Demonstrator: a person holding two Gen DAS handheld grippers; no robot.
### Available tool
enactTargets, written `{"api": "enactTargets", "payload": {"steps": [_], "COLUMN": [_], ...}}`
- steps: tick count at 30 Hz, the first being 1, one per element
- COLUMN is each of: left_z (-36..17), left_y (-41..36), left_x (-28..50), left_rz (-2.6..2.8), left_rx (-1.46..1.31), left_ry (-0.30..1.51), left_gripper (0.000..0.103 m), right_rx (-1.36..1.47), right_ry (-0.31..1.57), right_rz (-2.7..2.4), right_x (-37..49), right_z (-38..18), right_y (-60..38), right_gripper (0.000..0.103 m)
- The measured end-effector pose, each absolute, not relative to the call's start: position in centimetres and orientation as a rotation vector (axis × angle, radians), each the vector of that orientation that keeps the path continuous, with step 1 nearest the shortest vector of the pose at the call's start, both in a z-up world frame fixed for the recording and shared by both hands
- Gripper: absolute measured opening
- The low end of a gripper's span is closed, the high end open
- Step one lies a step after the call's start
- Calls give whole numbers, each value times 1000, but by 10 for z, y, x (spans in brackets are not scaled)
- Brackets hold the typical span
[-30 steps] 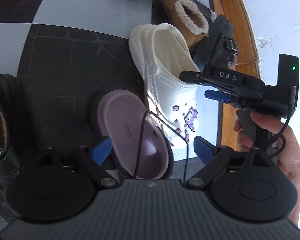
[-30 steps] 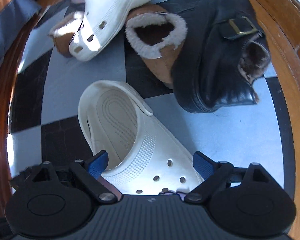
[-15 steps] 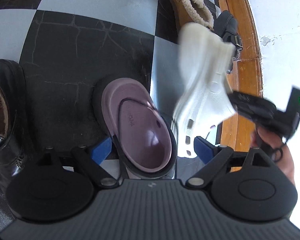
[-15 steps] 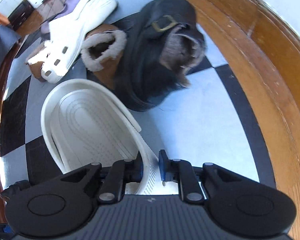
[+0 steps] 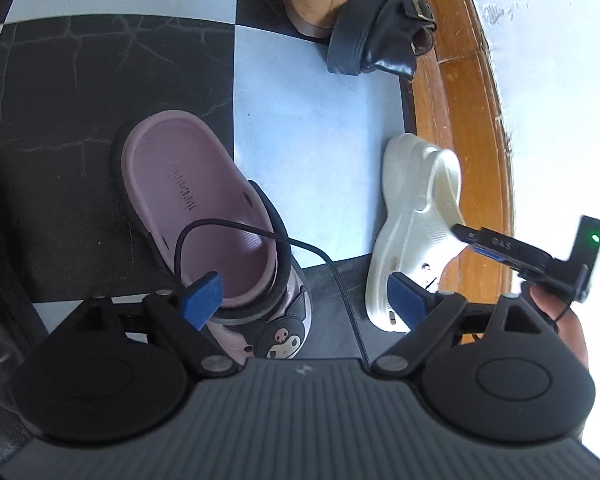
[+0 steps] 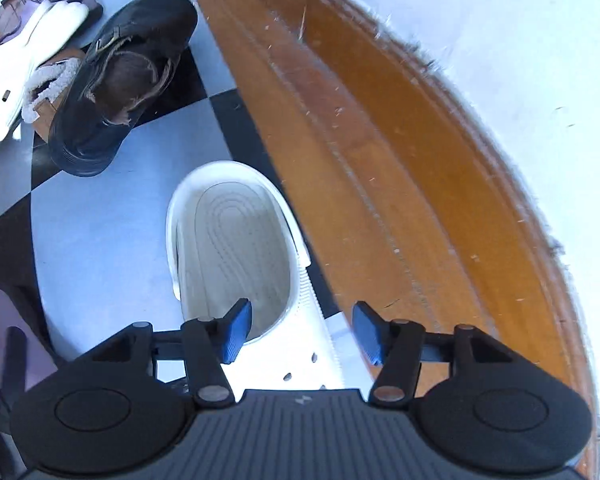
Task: Organize scattered shoes
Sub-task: 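Stand the white clog beside the lilac clog and open the right tool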
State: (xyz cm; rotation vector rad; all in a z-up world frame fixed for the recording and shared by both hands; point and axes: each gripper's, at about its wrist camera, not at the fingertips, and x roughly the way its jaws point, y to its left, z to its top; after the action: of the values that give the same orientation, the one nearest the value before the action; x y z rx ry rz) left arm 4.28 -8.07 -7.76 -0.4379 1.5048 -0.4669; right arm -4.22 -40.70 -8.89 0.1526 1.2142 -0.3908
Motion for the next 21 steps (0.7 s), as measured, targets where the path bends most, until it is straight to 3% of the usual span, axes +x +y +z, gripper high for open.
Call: {"api": "enactTargets", "payload": {"steps": [1,2,3,7,11,13,17,18,21], "left_z": [-77,-77,-77,-77,-76,-74,-75,-76,-78], "left_y": [-81,-80,-78,-67,-58,-58,-58,-58,-56], "left_x": [43,44,45,49,50,49,48,48,47], "left_rz": [-471,-471,-468,-442,-431,-426,-419,-422,-417], "left_rx": [-434,-426,-423,-456,-486,-484,-485,-484,-473], "left_ry": [1501,1496,1495,1500,1500,1498,1505,1506,1511], "left_gripper": [90,90,90,90,90,90,90,90,90], "right_rx": [145,140,142,161,183,162,78,75,42], "right_ry": [1178,1153,1146,1120,1207,1216,1189,1175,1153], "right_rz": [-383,-374,-365,-382,-350,-346,-256,-222,-193], "right_x": [-54,-64,-70,-90,-91,-86,-77,-76,-77], "right_z": [-83,-78,-76,-82,-113,-130,-152,-153,-152], "right_y": [-402,-398,-397,-400,-399,-394,-387,-387,-387], "right_gripper": [65,79,83,85,88,102,102,92,85]}}
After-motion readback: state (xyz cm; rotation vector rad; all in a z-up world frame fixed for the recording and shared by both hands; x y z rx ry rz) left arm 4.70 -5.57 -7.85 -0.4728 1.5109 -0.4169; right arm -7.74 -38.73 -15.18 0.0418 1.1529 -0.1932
